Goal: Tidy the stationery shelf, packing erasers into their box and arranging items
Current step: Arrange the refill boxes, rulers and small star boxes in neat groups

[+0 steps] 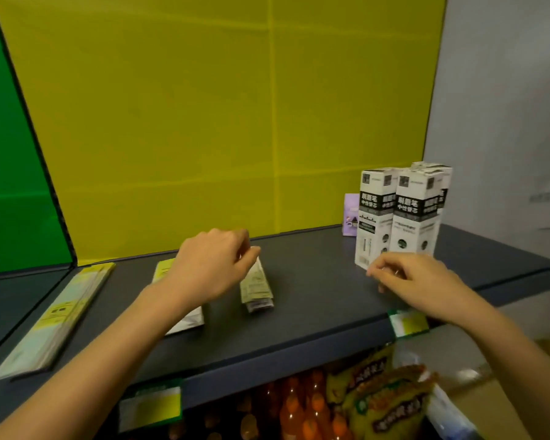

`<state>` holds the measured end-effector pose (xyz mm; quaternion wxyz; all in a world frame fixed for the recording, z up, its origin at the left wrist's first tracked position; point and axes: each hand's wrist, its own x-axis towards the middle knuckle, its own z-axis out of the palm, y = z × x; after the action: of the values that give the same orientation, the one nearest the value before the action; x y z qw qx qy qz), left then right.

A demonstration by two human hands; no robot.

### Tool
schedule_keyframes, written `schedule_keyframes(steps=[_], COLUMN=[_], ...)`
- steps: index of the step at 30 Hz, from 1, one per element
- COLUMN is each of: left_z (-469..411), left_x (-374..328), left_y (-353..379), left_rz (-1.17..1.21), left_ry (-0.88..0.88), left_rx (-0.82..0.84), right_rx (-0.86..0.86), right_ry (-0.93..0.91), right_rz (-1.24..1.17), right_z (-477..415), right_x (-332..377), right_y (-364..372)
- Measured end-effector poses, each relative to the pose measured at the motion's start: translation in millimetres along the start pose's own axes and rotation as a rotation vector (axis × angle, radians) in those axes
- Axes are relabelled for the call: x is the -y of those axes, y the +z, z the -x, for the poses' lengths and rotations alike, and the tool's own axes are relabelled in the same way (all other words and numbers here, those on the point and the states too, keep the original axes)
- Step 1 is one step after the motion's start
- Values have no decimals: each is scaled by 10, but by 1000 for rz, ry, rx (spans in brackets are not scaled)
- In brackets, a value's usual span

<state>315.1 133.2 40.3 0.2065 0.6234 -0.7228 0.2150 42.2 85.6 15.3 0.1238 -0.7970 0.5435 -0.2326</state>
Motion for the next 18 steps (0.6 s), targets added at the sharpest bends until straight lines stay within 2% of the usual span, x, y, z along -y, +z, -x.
schedule_keyframes(steps=[4,8,13,18], left_z=[-387,-829,-1328,-1662], left_x=[-426,-735,-908,-1031], left_y=[270,548,900,1166], left_rz=[-1,16,175,441], left_ry=[27,-63,-250,-407], left_rx=[67,129,202,258], right_rx=[31,63,50,-12], right_ry=[46,97,34,-49], right_rz=[92,148,49,-118], right_z=[35,-130,-611,-1252], right_x=[-657,-1337,-2052,-2291], right_y=[-344,-674,-905,-866])
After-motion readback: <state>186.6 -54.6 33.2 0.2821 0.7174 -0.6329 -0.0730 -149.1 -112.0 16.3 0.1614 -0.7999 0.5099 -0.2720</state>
